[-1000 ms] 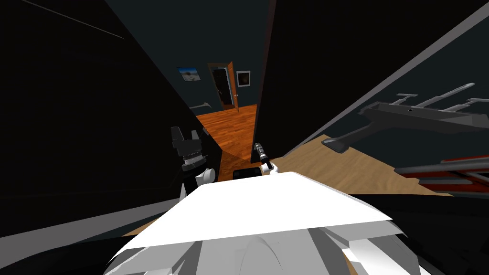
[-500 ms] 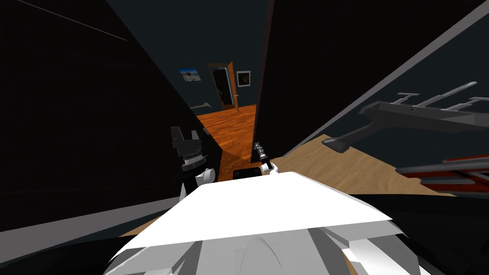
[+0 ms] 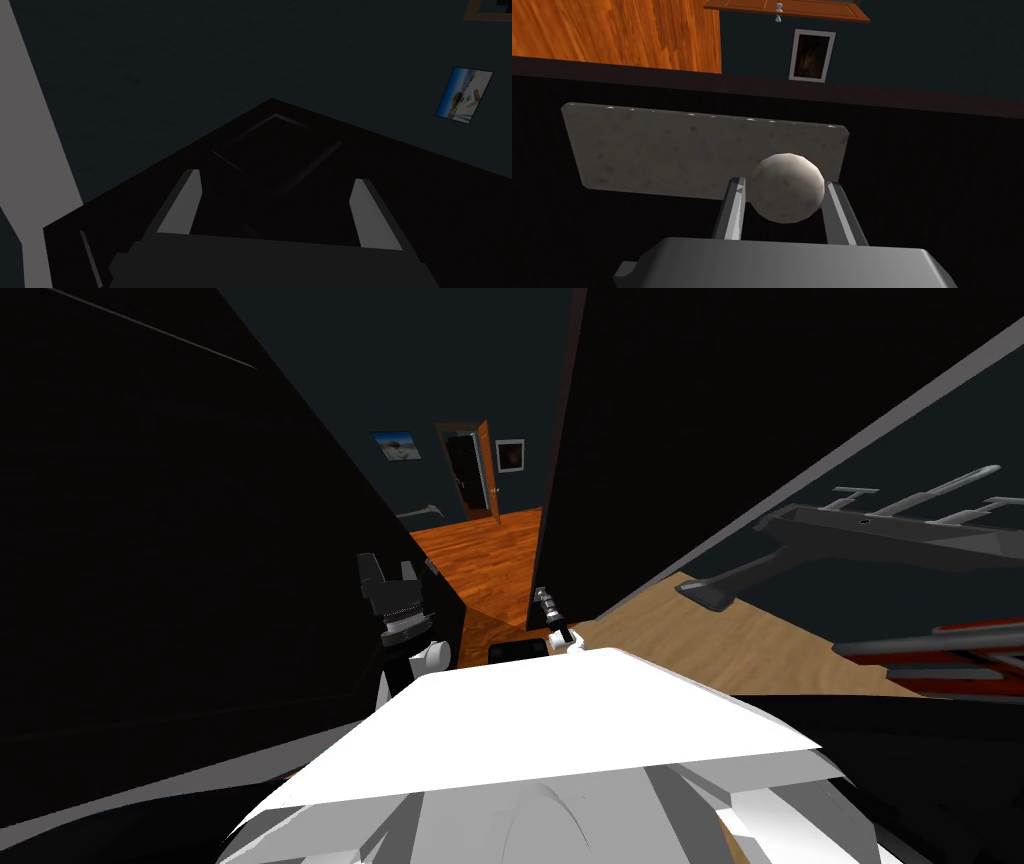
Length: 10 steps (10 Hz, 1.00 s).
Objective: Push the door open
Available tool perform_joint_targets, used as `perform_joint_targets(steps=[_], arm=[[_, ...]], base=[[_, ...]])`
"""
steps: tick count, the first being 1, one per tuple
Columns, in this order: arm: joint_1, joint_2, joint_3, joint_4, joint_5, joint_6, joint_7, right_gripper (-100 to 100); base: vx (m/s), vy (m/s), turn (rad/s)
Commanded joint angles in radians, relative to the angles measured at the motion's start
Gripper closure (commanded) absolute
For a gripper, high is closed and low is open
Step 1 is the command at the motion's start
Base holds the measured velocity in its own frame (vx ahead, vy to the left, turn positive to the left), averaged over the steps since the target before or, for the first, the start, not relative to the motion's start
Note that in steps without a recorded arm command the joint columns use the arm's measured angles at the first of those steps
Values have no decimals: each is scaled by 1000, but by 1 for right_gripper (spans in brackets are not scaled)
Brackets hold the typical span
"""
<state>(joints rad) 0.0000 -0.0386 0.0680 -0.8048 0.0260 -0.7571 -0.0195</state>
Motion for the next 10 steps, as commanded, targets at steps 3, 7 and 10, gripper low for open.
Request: perform_joint_targets(steps=[3,7,10], arm=[[-15,-27,-45,8,-21,-7,10,100],[-21,-39,-87,14,-42,-6,22,100],[-3,-29,-73,-16,-42,10,15,-100]], base=[[195,77,-45],[174,48,-82],[-145,62,-42]])
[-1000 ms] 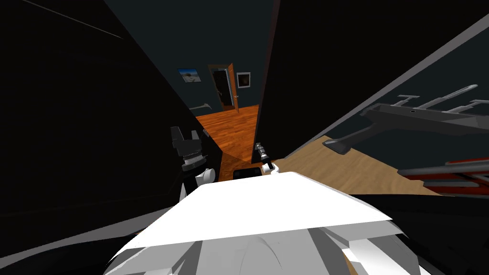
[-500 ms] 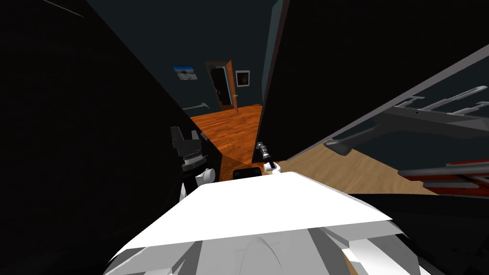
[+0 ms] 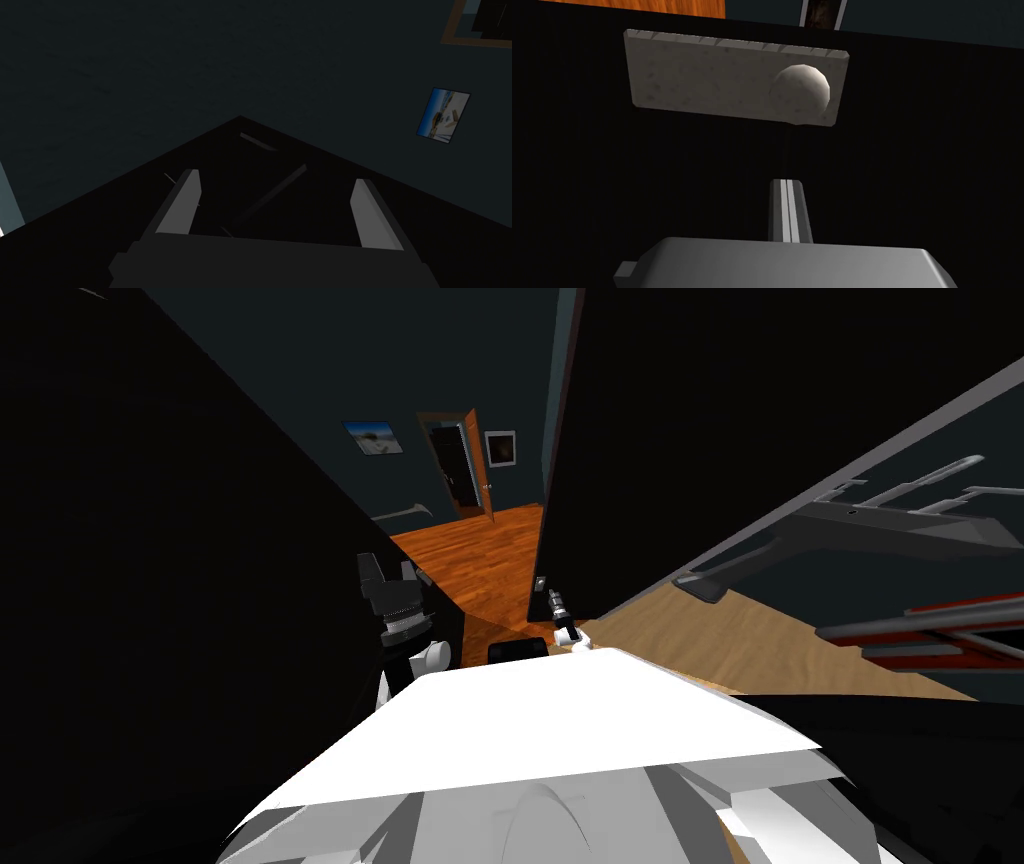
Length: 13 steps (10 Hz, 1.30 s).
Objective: Push the door open
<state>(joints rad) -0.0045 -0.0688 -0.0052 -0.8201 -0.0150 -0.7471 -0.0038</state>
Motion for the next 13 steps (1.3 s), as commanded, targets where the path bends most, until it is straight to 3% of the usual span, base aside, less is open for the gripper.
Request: perform_joint_targets(steps=[1,4,5,9,13], arm=[[4,6,0,-4,-3,1,-3,-100],[12,34,0,-17,-10,7,-8,-100],[9,27,0,-13,-9,6,-6,-100],[9,15,-7,-5,-12,-6,-2,-100],[9,19,-15,3,-15,-20,3,-100]], base=[[-209,65,-46],[-244,99,-51],[-114,37,-13],[158,-12,22],[213,1,26]])
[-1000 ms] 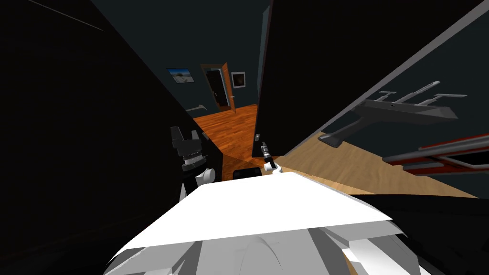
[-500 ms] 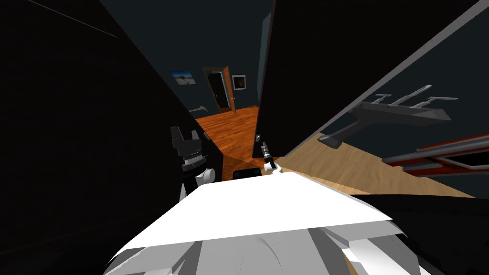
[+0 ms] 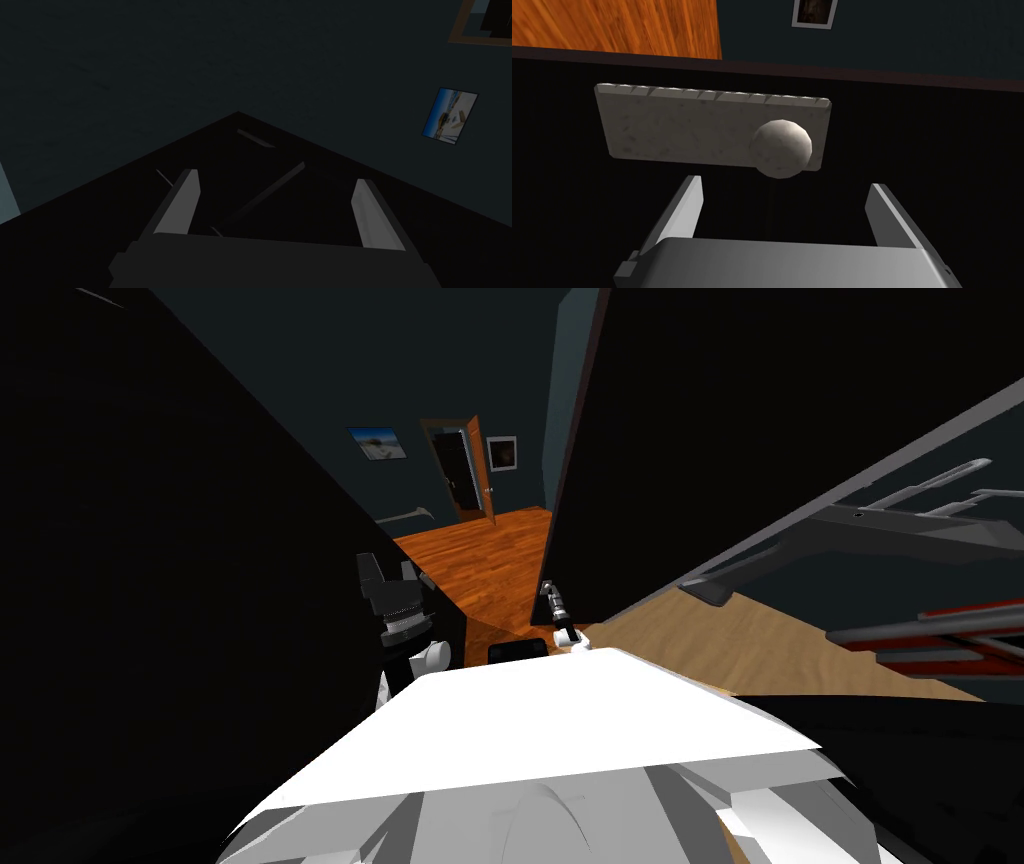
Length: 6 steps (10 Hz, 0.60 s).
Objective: Push the door open
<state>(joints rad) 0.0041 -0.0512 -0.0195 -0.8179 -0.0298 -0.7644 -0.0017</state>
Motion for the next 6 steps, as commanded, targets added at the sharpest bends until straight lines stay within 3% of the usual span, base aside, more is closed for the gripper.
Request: perform_joint_targets(steps=[1,3,4,6], arm=[[0,6,-4,4,-1,-7,2,-100],[0,8,-4,3,-1,-7,2,-100],[0,8,-4,3,-1,-7,2,100],[0,8,-4,3,-1,-7,2,100]], base=[[200,13,34],[121,-7,9],[-14,5,-4],[-23,2,5]])
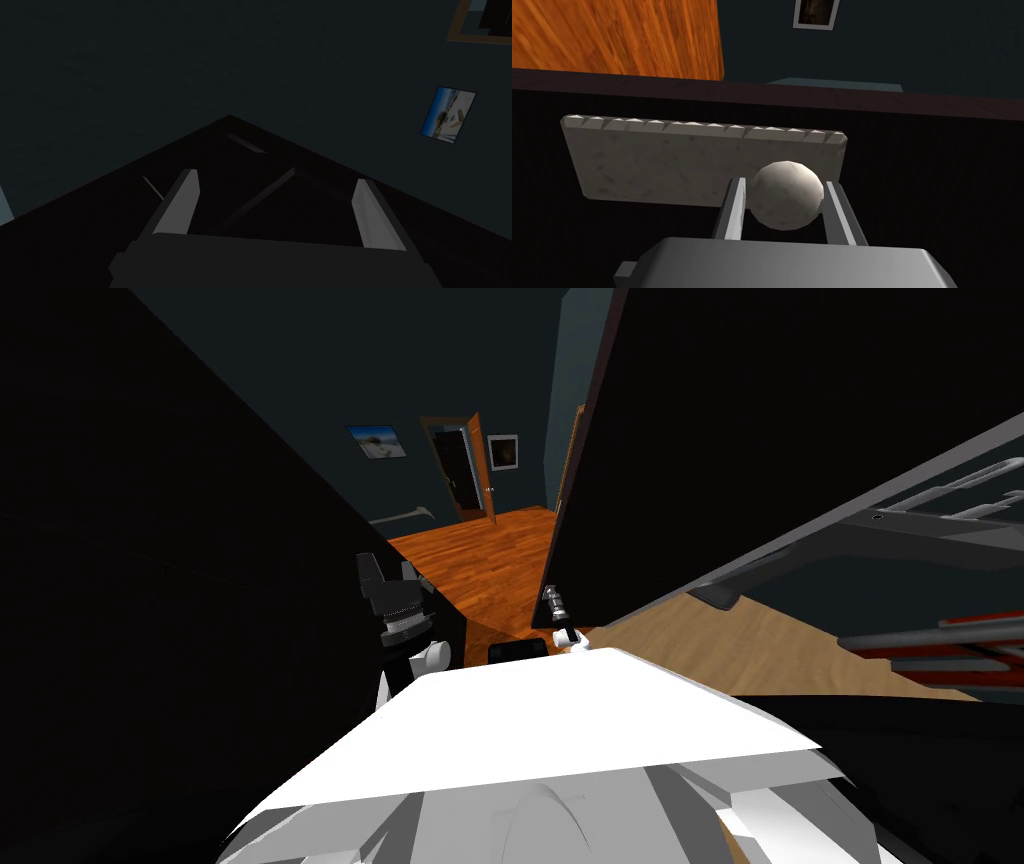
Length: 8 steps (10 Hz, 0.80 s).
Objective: Push the door open
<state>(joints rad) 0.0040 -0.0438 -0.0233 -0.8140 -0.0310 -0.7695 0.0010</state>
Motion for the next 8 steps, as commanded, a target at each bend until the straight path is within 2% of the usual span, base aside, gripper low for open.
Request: perform_joint_targets(steps=[1,3,4,8], arm=[[0,0,0,-1,0,-1,-1,100],[0,0,0,-1,0,-1,-1,100],[0,-10,-13,3,-7,2,4,100],[-4,-27,-47,8,-24,3,13,100]], base=[[-10,0,-1],[0,0,0],[104,28,-28],[195,31,-43]])
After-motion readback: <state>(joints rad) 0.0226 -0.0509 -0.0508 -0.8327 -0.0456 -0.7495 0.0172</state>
